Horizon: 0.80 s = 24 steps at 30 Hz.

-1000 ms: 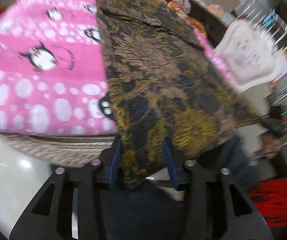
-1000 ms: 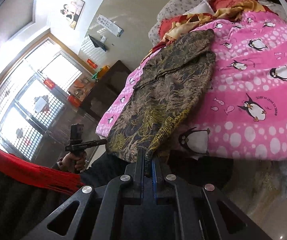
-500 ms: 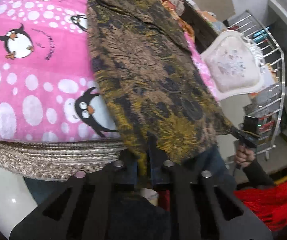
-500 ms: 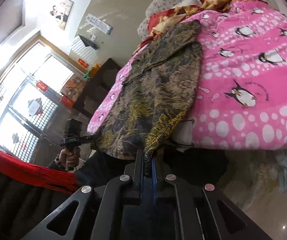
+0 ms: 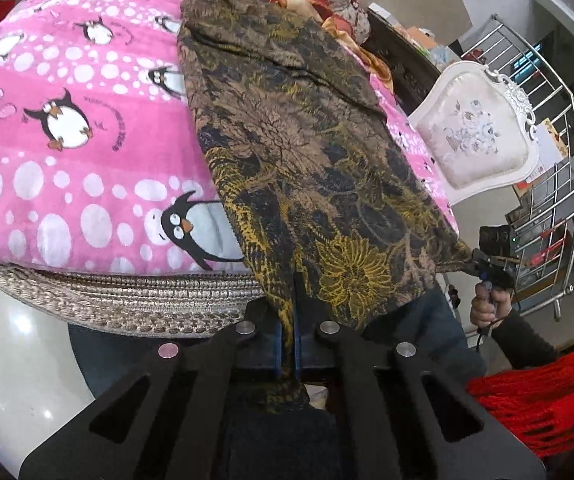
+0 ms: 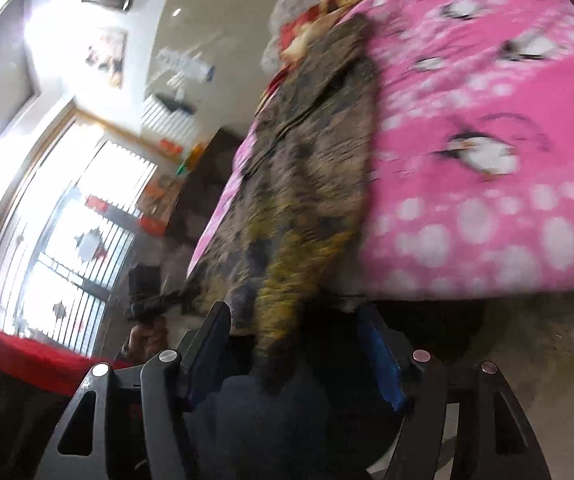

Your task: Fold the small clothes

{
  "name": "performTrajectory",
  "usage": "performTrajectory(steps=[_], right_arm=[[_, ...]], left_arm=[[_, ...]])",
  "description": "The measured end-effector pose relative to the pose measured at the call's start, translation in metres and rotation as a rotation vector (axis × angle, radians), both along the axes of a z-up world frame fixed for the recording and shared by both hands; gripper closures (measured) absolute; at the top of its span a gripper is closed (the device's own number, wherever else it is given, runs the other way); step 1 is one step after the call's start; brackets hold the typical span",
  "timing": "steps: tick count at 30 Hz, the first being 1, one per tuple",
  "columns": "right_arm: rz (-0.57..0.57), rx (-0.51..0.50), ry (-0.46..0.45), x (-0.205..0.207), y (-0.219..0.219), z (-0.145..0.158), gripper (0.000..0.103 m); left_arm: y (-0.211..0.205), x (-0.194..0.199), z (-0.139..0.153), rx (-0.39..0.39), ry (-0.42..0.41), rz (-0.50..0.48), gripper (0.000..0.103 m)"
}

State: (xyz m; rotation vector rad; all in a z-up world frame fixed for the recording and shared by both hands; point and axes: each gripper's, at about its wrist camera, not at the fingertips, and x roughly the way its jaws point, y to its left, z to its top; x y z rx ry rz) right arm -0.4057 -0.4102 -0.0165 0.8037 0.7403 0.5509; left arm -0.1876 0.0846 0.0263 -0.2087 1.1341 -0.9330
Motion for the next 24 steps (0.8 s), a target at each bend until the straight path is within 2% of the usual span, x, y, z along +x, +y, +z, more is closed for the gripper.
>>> performTrajectory(steps=[2,4,5,6,8,10,11,15,18,24], right_arm=[[0.005,-0.018,-0.044,0.003,0.007,0.011,0.039],[-0.018,-0.017,-0.047,0.010,0.006,0.012,0.043],[-0.016,-0.008,-0.034,0.015,0.007,0.009,0.058],[-0.008,-0.022,-0.008,0.020,0.009,0.005,0.079],[0.014,-0.072,0.021,0.025,0.016,0.002,0.099],[0.007,-0.097,-0.024,0.019,0.020,0.011,0.101],[-0.001,-0.106,-0.047,0.016,0.021,0.018,0.101],[-0.007,-0.136,-0.154,-0.001,0.028,0.057,0.101],[0.029,-0.156,-0.230,-0.012,0.037,0.090,0.101],[0.044,-0.178,-0.308,-0.037,0.038,0.129,0.101]], left_arm=[[0.003,0.001,0.003,-0.028,0.004,0.011,0.101],[0.003,0.004,0.002,-0.044,0.013,0.019,0.101],[0.002,0.005,0.000,-0.055,0.021,0.019,0.101],[0.001,0.005,-0.001,-0.061,0.026,0.019,0.101],[0.000,0.004,0.002,-0.086,0.028,0.018,0.101],[0.003,0.004,0.008,-0.123,0.032,0.026,0.101],[0.007,0.003,0.014,-0.167,0.031,0.031,0.101],[0.019,-0.003,0.038,-0.260,0.001,0.033,0.101],[0.031,-0.013,0.062,-0.338,-0.033,0.020,0.101],[0.059,-0.041,0.099,-0.443,-0.086,0.018,0.101]])
